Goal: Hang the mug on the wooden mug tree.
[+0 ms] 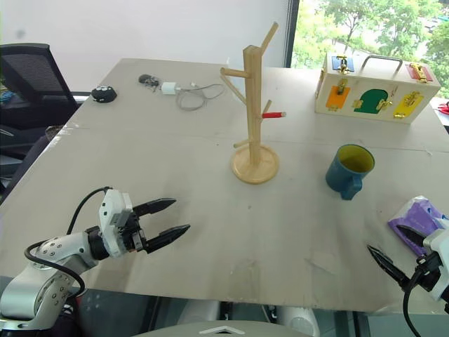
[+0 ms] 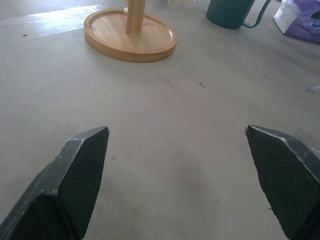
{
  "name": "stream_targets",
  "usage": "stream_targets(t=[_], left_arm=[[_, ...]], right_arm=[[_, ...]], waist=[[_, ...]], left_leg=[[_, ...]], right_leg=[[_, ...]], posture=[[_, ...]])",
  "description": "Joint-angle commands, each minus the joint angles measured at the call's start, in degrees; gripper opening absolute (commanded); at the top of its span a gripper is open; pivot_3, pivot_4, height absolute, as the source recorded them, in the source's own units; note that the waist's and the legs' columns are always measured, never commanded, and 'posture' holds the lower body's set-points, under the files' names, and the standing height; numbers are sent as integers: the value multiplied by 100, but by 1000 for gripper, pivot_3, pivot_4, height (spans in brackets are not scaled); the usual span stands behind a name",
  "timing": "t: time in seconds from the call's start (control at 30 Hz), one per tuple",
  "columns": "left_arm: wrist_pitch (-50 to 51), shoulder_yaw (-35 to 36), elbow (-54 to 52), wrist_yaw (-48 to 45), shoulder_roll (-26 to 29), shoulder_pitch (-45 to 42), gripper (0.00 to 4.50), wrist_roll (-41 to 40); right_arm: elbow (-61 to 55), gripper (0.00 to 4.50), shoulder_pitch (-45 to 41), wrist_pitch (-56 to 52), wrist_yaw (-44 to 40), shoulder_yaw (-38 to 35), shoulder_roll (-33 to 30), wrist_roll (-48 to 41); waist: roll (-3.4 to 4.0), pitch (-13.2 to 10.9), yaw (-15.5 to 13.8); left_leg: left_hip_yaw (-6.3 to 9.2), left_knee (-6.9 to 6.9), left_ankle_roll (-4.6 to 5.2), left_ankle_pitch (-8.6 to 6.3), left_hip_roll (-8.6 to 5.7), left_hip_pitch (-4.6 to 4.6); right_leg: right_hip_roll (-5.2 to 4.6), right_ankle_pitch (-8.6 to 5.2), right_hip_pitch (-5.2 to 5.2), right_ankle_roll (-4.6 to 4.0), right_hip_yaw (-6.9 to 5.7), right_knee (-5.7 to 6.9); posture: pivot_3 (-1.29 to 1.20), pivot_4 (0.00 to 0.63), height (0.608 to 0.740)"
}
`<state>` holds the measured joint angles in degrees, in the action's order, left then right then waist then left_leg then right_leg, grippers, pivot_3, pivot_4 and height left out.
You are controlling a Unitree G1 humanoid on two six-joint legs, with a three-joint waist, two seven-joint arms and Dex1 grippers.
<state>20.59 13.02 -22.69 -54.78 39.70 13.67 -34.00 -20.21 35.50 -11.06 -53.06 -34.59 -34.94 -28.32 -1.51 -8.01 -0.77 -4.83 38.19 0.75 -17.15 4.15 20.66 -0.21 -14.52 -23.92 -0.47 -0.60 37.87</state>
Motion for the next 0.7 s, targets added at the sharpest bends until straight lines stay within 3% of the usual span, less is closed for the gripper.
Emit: stream_targets(t=[0.03, 0.13, 0.4, 0.7], left_arm=[[11, 21, -218, -94, 117, -263, 4500, -114], [-192, -98, -272, -548, 208, -498, 4500, -189], [-372, -174, -534, -1319, 251, -524, 4500, -651], [11, -150, -900, -1212, 371, -787, 4500, -1083]], right_arm=[[-239, 4466, -307, -171, 191, 40, -143, -57], [-126, 4466, -958, -615, 287, 279, -503, -142], [1024, 4466, -2263, -515, -488, 983, -971, -115], [1536, 4466, -3036, -959, -1073, 1476, -1197, -290]], waist=[[0, 0, 0], [-5, -9, 34], [2, -11, -2], [3, -12, 5]], left_leg=[[0, 0, 0, 0, 0, 0], [-2, 6, 0, 0, 0, -1], [-12, 3, 5, -3, -6, 7], [-13, 6, 6, -3, -7, 7]], right_leg=[[0, 0, 0, 0, 0, 0], [1, 2, 0, -3, 1, 3], [19, 27, -12, -10, 10, -1], [18, 29, -12, -7, 12, 1]], posture=[[0, 150, 740], [0, 150, 740], [0, 150, 740], [0, 150, 740]])
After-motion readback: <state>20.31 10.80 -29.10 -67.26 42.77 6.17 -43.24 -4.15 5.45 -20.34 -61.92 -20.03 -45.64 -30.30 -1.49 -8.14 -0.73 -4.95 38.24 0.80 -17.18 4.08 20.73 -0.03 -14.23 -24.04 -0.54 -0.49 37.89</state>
